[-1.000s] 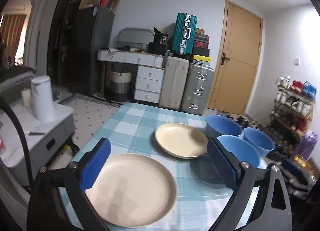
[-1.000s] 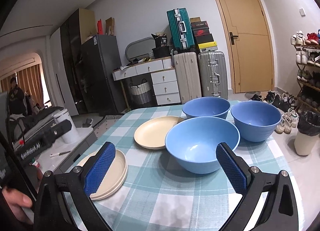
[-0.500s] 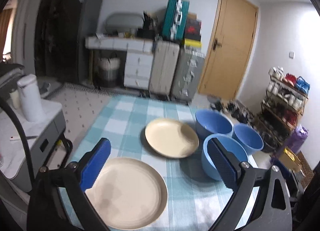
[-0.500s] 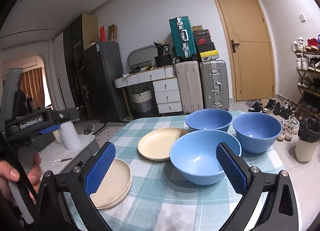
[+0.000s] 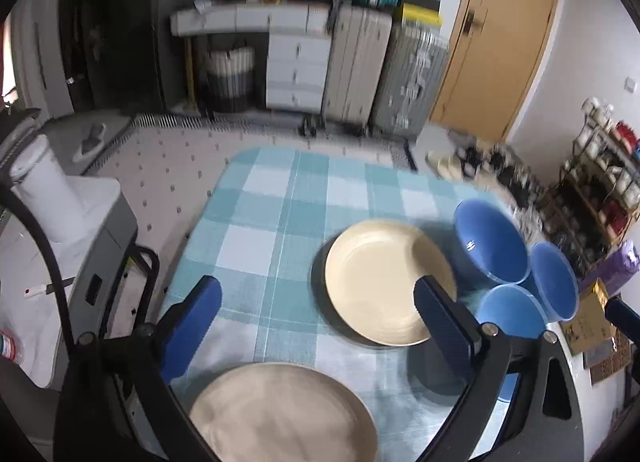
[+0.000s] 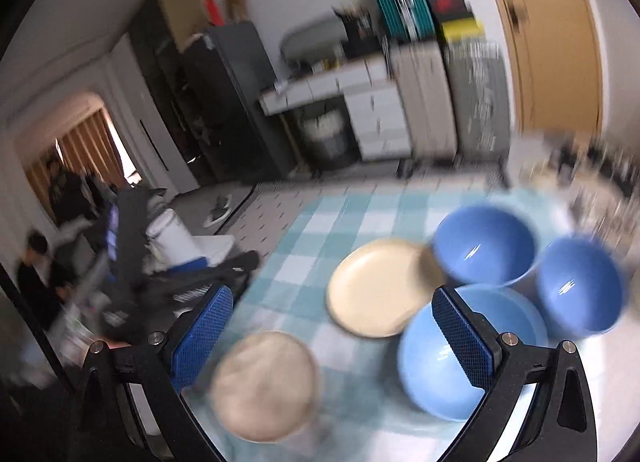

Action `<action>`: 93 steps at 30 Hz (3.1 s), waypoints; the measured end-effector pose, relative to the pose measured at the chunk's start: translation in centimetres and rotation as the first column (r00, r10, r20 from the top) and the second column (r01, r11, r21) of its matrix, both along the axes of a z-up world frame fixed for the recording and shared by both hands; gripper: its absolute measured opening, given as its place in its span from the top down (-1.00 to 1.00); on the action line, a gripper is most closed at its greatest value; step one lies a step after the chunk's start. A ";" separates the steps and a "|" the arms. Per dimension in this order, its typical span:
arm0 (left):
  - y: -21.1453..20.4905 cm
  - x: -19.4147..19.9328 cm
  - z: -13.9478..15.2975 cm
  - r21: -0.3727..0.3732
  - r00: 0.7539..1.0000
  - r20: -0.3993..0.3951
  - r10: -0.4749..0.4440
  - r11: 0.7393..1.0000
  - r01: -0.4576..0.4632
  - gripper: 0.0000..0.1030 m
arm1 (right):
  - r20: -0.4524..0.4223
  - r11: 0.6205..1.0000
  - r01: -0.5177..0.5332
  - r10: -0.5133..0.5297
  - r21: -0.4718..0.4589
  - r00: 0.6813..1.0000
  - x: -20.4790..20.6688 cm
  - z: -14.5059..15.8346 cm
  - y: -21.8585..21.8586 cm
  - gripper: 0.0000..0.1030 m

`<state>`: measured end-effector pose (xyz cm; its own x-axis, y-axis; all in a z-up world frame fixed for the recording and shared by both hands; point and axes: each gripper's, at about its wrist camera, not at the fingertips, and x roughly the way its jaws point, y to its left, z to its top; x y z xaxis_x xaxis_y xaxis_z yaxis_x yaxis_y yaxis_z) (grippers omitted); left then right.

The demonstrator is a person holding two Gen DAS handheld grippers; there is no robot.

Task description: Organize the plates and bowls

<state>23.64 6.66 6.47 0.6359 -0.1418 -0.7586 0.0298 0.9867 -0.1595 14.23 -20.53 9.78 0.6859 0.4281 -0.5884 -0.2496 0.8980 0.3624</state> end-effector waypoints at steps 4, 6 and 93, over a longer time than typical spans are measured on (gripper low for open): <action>0.0 5.1 -3.5 -0.046 0.987 -0.152 -0.060 0.998 0.054 -0.87 | -0.215 0.998 0.006 0.009 0.068 0.977 6.0 -2.2 1.2 -0.98; -0.4 6.9 -5.3 -0.013 0.974 -0.212 -0.076 0.997 0.075 -0.79 | -0.298 0.994 0.010 0.023 0.111 0.954 8.4 -3.5 1.7 -0.96; 5.1 14.3 -16.0 0.023 0.928 -0.371 0.030 0.999 -0.023 0.46 | -0.531 0.994 0.103 -0.112 -0.047 0.840 20.8 -14.4 5.5 -0.41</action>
